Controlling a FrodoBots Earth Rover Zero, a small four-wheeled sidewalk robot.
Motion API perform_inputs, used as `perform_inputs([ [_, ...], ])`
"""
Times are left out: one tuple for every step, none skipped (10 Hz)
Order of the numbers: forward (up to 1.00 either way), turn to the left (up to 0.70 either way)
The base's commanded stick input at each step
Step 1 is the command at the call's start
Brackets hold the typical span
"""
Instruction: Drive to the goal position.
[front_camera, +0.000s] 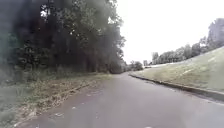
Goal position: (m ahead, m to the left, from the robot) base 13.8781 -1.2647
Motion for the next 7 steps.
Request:
perform_inputs([
  [0.45,-0.19],
  [0.45,-0.12],
  [0.45,0.0],
  [0.45,0.0],
  [0.45,0.0],
  [0.45,0.0],
  [0.45,0.0],
])
